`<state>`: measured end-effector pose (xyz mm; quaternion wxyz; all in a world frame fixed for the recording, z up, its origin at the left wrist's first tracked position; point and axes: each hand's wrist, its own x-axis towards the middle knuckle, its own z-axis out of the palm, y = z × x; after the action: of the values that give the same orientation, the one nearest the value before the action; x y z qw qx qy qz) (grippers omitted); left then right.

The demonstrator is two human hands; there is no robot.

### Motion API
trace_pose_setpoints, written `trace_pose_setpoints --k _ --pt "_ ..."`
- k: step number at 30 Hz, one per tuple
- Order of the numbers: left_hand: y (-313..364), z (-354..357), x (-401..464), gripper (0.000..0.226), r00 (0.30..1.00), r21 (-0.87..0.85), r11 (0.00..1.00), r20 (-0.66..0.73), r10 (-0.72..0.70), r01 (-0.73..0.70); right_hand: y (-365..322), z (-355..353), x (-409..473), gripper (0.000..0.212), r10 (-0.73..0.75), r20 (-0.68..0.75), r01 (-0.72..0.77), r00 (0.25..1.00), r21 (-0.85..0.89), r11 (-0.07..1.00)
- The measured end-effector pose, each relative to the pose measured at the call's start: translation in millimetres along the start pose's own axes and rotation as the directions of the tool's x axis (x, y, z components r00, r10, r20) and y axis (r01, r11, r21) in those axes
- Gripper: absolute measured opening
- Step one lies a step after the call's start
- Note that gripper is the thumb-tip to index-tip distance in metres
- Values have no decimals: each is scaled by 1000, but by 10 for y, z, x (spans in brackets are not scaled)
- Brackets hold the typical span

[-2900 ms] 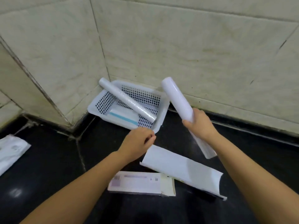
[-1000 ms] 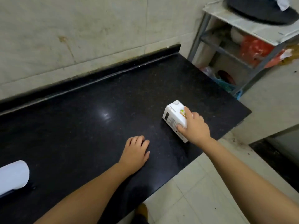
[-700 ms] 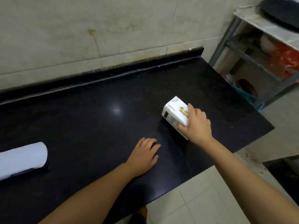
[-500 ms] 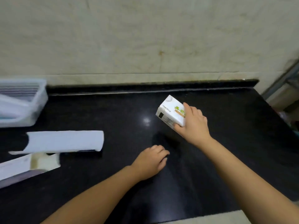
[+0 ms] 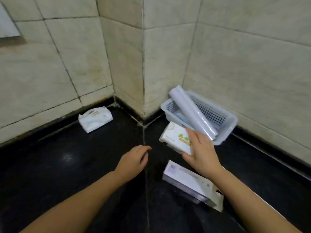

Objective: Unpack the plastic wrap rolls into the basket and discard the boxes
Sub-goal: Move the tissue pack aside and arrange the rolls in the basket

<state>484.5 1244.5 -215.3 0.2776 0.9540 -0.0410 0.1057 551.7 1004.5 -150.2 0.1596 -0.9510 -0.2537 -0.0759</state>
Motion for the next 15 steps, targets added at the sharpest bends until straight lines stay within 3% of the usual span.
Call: trace_pose_setpoints --k 5,9,12,15 --pt "-1341 -694 145 35 923 41 932 -160 -349 360 -984 835 892 77 -301 139 309 943 -37 950" --pt "-2067 -960 376 50 840 209 823 -272 -469 528 -1445 1327 1250 73 -409 163 431 898 -143 891" --pt "-2361 -939 519 57 786 198 761 -184 -591 618 -1480 1554 1226 73 -425 189 454 885 -156 877" --pt "-2499 -850 589 46 750 127 741 -42 -660 659 -1337 1620 1053 66 -494 244 522 834 -62 851"
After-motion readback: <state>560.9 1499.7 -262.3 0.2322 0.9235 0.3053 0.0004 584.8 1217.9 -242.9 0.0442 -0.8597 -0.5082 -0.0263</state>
